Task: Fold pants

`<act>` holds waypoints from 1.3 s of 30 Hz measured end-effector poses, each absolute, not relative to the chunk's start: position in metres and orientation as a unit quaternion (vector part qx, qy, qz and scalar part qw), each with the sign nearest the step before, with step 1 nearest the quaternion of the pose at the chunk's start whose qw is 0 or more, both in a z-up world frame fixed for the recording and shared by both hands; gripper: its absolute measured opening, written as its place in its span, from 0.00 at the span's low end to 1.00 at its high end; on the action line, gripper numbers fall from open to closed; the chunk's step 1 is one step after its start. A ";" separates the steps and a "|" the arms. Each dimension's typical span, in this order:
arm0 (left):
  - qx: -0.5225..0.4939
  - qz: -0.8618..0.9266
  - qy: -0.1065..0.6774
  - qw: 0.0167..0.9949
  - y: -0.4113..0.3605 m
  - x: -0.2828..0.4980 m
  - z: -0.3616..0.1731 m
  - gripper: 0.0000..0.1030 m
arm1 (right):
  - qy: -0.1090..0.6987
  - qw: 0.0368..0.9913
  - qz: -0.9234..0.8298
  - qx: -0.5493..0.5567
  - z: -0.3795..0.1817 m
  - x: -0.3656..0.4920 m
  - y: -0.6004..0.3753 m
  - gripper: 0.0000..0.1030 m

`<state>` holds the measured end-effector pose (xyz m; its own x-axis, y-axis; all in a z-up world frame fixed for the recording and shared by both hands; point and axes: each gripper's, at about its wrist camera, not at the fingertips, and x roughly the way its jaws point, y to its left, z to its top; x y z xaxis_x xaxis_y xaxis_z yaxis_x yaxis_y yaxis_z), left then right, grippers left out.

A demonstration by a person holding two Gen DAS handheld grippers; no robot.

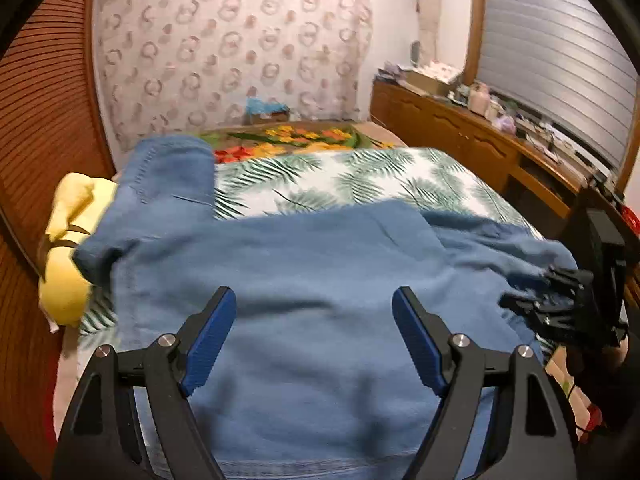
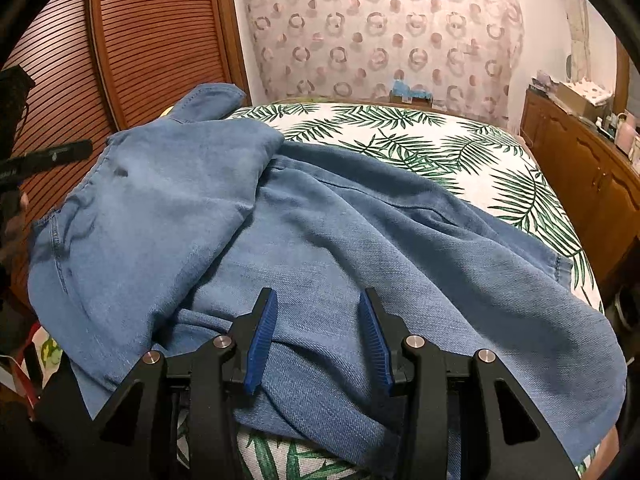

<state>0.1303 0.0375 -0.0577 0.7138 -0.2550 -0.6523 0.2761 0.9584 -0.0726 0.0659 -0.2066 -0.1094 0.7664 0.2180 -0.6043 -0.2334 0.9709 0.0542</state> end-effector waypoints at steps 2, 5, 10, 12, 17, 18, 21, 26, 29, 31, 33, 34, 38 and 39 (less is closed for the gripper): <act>0.023 -0.146 0.358 0.922 0.027 0.127 -0.064 0.79 | 0.319 0.940 0.119 -0.015 -0.110 0.066 -0.206 0.44; 0.026 -0.148 0.365 0.919 0.021 0.123 -0.073 0.79 | 0.318 0.941 0.118 -0.020 -0.110 0.065 -0.205 0.44; 0.013 -0.144 0.369 0.918 0.016 0.118 -0.084 0.79 | 0.318 0.940 0.116 -0.025 -0.110 0.063 -0.203 0.44; 0.008 -0.145 0.372 0.917 0.015 0.118 -0.088 0.79 | 0.321 0.940 0.114 -0.023 -0.109 0.063 -0.203 0.44; 0.004 -0.147 0.378 0.914 0.013 0.118 -0.097 0.79 | 0.316 0.943 0.107 -0.011 -0.099 0.056 -0.211 0.44; 0.003 -0.147 0.379 0.913 0.012 0.118 -0.099 0.79 | 0.312 0.944 0.104 -0.012 -0.095 0.053 -0.214 0.44; 0.002 -0.147 0.382 0.912 0.012 0.118 -0.103 0.79 | 0.297 0.951 0.088 -0.010 -0.083 0.037 -0.232 0.44; 0.006 -0.142 0.386 0.912 0.009 0.117 -0.110 0.79 | 0.284 0.958 0.034 -0.006 -0.068 0.012 -0.275 0.44; 0.011 -0.139 0.384 0.913 0.006 0.115 -0.112 0.79 | 0.284 0.959 -0.001 0.002 -0.067 -0.001 -0.304 0.44; 0.010 -0.138 0.383 0.914 0.006 0.113 -0.113 0.79 | 0.290 0.957 -0.022 0.008 -0.069 -0.007 -0.320 0.44; 0.009 -0.137 0.381 0.914 0.007 0.113 -0.116 0.79 | 0.296 0.954 -0.041 0.014 -0.074 -0.013 -0.337 0.44; 0.009 -0.137 0.380 0.915 0.008 0.113 -0.117 0.79 | 0.300 0.953 -0.047 0.019 -0.076 -0.014 -0.341 0.44; 0.005 -0.136 0.376 0.916 0.008 0.112 -0.120 0.79 | 0.318 0.946 -0.056 0.042 -0.088 -0.018 -0.356 0.44; 0.005 -0.136 0.376 0.917 0.008 0.112 -0.120 0.79 | 0.322 0.944 -0.056 0.046 -0.091 -0.017 -0.356 0.44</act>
<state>0.1123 0.0082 -0.1202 0.6803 -0.2449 -0.6908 0.2532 0.9630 -0.0921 -0.0169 -0.3561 -0.0906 0.7868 -0.0765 -0.6125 0.1355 0.9895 0.0504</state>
